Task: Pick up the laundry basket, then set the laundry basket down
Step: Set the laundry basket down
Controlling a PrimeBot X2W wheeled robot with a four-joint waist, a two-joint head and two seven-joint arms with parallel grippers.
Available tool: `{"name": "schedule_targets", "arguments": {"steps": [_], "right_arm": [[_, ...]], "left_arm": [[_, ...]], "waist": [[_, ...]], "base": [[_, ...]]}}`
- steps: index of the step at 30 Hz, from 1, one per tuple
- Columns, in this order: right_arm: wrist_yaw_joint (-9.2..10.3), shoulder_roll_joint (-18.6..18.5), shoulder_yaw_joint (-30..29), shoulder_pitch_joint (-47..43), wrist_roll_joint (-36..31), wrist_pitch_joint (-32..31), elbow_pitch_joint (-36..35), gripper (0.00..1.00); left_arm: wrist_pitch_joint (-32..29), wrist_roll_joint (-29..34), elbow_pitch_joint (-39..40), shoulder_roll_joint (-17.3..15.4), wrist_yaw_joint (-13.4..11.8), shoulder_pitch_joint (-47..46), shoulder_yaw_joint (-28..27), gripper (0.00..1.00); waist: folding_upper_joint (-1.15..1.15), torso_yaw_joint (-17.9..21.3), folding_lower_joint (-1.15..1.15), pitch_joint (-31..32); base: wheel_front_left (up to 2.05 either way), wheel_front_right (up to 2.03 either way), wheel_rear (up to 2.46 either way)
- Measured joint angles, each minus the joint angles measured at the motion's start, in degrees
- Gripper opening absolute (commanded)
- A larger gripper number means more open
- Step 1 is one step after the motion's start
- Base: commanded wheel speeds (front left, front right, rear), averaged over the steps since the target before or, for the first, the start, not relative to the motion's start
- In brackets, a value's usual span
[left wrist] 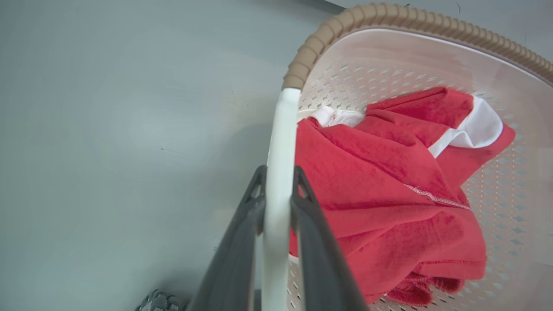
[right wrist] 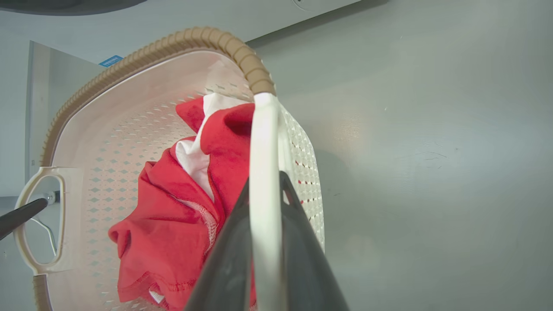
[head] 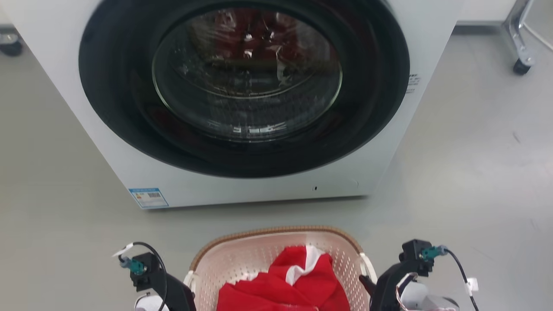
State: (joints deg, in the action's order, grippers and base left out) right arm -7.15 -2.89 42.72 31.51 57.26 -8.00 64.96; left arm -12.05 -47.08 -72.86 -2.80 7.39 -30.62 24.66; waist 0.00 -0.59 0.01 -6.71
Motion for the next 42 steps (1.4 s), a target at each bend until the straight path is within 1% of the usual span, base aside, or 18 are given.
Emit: {"name": "schedule_targets", "arguments": {"steps": [22,33,42], "right_arm": [[0.0,-0.5,1.1,11.2,-3.4,5.4,0.2,0.0],[0.0,-1.1,1.8,15.5,-4.5,7.7,0.6,0.0],[0.0,-1.7,2.5,19.5,-7.0,10.7,1.3,0.0]], "left_arm": [[5.8,0.9,2.6,-1.0,-0.8,-9.9,-0.1,0.0],[8.7,1.5,3.1,-0.9,-1.3,-13.8,0.0,0.0],[12.2,2.4,3.5,-0.7,-1.9,-17.2,0.2,0.0]], "waist": [[0.01,0.2,0.0,-16.8],[0.01,0.3,0.0,-24.4],[0.01,0.0,0.0,-30.4]], "base": [[0.0,0.0,0.0],[0.0,0.0,0.0],[0.0,0.0,0.0]]}}
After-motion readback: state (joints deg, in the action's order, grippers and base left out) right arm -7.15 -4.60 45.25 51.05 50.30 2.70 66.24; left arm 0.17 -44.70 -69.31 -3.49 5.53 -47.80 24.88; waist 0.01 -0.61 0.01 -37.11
